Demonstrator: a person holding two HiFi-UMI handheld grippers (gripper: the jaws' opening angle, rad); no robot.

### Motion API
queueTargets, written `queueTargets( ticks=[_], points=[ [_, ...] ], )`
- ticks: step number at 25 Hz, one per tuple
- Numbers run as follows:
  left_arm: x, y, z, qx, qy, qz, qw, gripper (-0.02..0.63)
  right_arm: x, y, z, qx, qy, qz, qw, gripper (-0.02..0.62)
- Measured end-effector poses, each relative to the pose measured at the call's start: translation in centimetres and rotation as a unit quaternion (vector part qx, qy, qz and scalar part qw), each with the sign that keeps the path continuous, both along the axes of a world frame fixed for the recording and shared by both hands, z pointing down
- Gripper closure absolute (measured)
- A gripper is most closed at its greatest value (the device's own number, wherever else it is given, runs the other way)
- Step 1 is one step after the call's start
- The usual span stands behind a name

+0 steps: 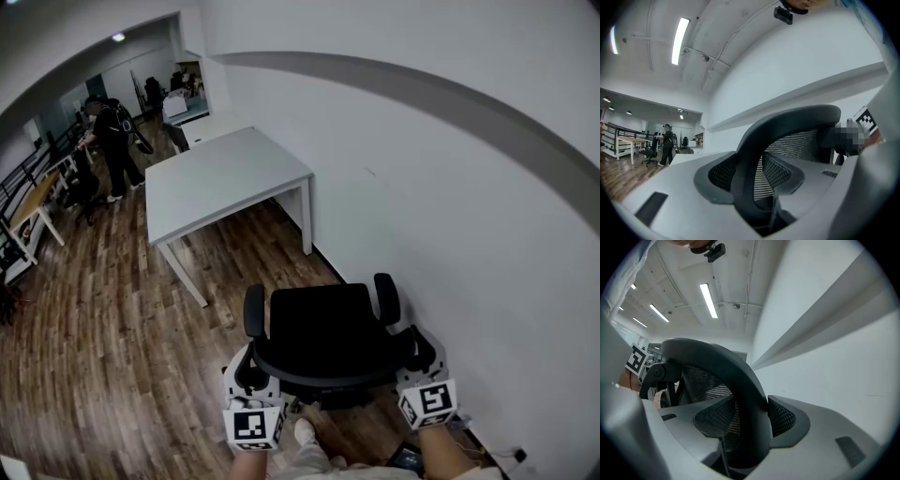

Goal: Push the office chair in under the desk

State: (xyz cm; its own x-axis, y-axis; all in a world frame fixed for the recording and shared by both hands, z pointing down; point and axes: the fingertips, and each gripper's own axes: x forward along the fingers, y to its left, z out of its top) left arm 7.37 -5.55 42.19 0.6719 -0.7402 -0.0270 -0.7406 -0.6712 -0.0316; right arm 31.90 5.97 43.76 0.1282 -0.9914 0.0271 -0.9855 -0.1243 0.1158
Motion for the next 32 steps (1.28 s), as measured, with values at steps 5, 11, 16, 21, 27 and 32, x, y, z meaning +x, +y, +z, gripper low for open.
queueTargets(
  ticks=[5,11,16,21,27,32],
  points=[
    [0.3,-2.6,0.3,0.004,0.003,0.005,1.0000,0.439,0.2,-2.7,-0.1,0.004,0.002,0.000,1.000,0.371],
    [0.3,-5.7,0.5,0.003,-0.001,-0.001,1.0000,0.439,0.3,-5.9,-0.2,0.006,0.005,-0.004,1.000,0.371],
    [-0.1,-7.8,0.6,0.009,0.003,-0.001,0.9999,0.439,0.1,-8.2,0.1,0.003,0.004,-0.007,1.000,0.371],
    [0.1,-9.9,0.2,0.004,0.004,-0.007,1.0000,0.439,0.4,-10.5,0.2,0.006,0.001,-0.011,1.000,0.371],
    [-0.3,-12.1,0.0,0.006,0.002,-0.020,0.9998,0.439,0.4,-12.9,-0.1,0.006,0.006,-0.017,1.000,0.371],
    [-0.4,-13.0,-0.2,0.011,0.016,-0.011,0.9998,0.439,0.2,-14.3,-0.4,0.007,0.011,-0.020,1.000,0.371]
  ],
)
